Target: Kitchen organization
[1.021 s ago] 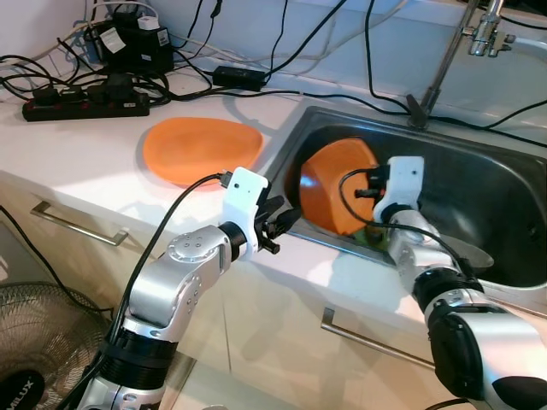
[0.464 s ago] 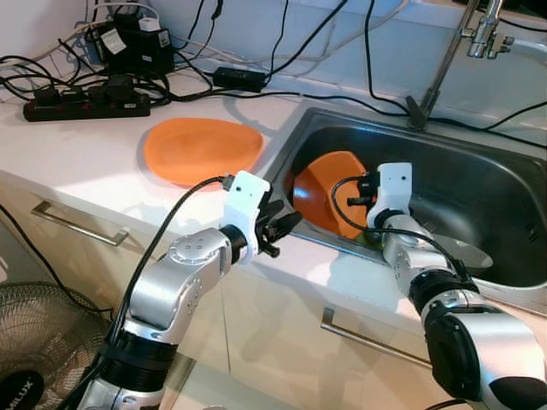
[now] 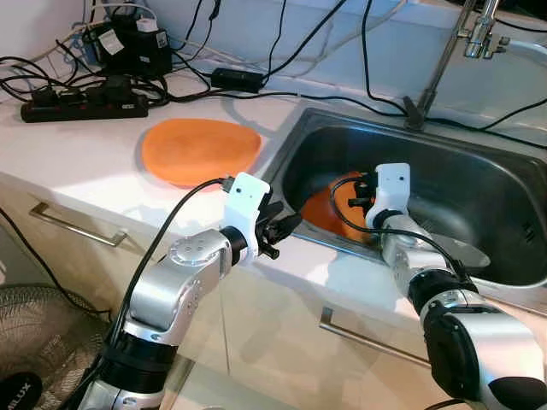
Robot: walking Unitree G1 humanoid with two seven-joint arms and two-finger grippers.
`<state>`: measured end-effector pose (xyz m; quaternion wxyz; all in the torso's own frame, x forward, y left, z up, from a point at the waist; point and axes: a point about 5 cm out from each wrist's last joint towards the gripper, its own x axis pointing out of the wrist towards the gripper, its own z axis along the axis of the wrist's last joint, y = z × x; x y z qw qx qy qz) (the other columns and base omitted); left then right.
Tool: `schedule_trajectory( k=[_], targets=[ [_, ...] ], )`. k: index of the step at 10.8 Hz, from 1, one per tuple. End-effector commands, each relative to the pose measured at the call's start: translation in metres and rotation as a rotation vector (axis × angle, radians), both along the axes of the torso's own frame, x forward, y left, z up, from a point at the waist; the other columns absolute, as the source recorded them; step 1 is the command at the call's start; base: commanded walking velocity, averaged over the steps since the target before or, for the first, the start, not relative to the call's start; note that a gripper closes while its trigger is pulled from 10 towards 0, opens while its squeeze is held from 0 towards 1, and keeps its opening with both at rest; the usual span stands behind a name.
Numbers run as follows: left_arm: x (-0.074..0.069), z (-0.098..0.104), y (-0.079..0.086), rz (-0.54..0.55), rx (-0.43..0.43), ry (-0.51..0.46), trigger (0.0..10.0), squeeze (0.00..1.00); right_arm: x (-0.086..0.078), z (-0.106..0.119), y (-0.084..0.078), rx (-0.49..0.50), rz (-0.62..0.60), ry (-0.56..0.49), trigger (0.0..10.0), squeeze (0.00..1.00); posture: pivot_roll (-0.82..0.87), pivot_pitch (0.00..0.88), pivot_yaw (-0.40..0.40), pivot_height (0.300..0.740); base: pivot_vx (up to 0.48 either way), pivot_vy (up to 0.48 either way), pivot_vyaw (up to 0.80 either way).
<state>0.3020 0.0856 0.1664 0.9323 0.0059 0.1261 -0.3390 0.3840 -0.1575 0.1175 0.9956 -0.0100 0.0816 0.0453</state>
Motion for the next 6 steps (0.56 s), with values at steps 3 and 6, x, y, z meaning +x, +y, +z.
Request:
schedule_trajectory(
  k=[3,6],
  targets=[
    [-0.002,0.001,-0.001,-0.002,0.000,-0.002,10.0,0.00,0.004,0.007,0.003,0.001,0.013,-0.016,10.0,0.00,0.28,0.013,-0.062,0.740,0.000,0.000,0.00],
    [0.019,0.018,0.021,0.222,0.169,-0.236,10.0,0.00,0.012,0.037,0.010,0.143,0.046,-0.170,10.0,0.00,0.28,0.023,-0.062,0.740,0.000,0.000,0.00]
  ],
)
